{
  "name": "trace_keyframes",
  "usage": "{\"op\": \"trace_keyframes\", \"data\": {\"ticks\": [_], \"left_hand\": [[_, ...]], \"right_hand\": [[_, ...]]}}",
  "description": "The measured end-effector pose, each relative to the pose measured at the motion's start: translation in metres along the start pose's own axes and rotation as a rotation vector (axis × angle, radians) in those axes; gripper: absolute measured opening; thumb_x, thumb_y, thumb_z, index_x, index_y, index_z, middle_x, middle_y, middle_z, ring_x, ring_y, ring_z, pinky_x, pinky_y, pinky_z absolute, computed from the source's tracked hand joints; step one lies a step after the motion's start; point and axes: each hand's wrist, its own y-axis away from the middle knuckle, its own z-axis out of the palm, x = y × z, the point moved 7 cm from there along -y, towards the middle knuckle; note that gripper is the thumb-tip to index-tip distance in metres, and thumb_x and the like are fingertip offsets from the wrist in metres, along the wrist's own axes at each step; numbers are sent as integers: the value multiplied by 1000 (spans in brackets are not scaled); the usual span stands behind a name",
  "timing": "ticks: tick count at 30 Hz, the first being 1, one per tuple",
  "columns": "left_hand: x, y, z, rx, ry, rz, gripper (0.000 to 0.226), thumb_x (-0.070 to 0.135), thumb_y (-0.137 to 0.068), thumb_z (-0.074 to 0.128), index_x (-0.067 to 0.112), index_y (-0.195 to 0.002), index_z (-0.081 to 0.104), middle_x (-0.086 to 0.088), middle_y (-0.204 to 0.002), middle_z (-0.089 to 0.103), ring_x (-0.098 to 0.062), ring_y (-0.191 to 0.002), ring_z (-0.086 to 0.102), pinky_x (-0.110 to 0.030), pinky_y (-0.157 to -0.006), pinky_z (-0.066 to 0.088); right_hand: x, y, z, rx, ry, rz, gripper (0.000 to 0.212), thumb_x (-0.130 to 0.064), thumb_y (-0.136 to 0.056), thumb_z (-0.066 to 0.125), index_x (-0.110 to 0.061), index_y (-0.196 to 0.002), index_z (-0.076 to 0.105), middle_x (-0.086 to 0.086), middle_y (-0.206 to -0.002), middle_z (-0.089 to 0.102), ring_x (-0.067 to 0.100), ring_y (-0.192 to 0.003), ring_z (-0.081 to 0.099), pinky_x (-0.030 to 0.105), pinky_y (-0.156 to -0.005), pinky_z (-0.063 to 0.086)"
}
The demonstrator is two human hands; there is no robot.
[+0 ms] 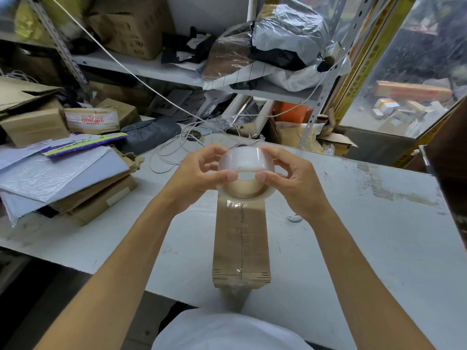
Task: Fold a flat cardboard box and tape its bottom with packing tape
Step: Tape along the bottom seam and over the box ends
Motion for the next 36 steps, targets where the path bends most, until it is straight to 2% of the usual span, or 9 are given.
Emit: {"op": "trace_keyframes", "data": {"ticks": [6,10,12,14,18,23,27,32,36], "left_hand": [[12,1,2,11,-368,88,51,46,-67,83,40,-114,64,24,-111,63,-3,-108,60,-34,-90,54],[15,1,3,70,-419,120,47,45,-67,86,41,-108,62,26,-108,60,2,-102,57,-32,-85,57],[15,2,2,87,-423,108,47,50,-65,86,44,-105,62,26,-106,60,2,-101,58,-32,-82,58],[16,2,1,72,-369,107,44,45,-65,89,42,-103,66,23,-104,64,-1,-100,61,-32,-81,58],[19,3,-1,43,-251,115,41,37,-61,87,34,-100,73,6,-104,70,-16,-101,65,-35,-81,59],[22,3,8,63,-150,90,40,25,-60,90,31,-96,75,5,-97,72,-13,-91,67,-33,-74,58],[46,7,20,17,-300,178,47,32,-66,88,24,-110,72,5,-105,72,-17,-99,68,-41,-86,57],[74,22,25,-30,-231,254,49,11,-70,86,10,-116,69,-7,-108,72,-24,-101,69,-47,-83,59],[90,36,26,-41,-147,308,55,13,-67,86,3,-118,67,-12,-112,72,-29,-104,69,-47,-83,59]], "right_hand": [[0,-2,7,-46,69,-15,52,-39,-71,76,-35,-119,59,-22,-115,63,1,-114,56,19,-90,51],[-5,-3,13,-86,94,-29,48,-37,-74,77,-41,-117,58,-31,-115,62,-7,-115,55,13,-93,45],[-5,-4,13,-88,110,-27,47,-36,-74,78,-45,-115,57,-36,-112,60,-9,-114,54,18,-96,45],[-2,-4,12,-90,88,-26,48,-31,-75,79,-42,-116,58,-32,-114,61,-6,-115,55,24,-99,46],[2,-5,10,-116,53,-21,49,-23,-76,79,-32,-120,60,-22,-120,62,-2,-117,55,19,-98,47],[9,-5,8,-146,-203,7,50,-14,-75,78,-15,-122,63,4,-121,66,15,-115,62,30,-90,53],[9,-2,6,-134,-431,5,65,-33,-73,83,-7,-127,61,15,-125,62,34,-119,57,43,-93,52],[-23,3,1,-149,-458,-53,64,-36,-71,83,-10,-125,62,10,-122,64,30,-117,57,34,-85,52],[-52,8,-1,-183,-440,-126,57,-33,-73,80,-13,-123,62,3,-121,65,24,-114,60,33,-84,53]]}}
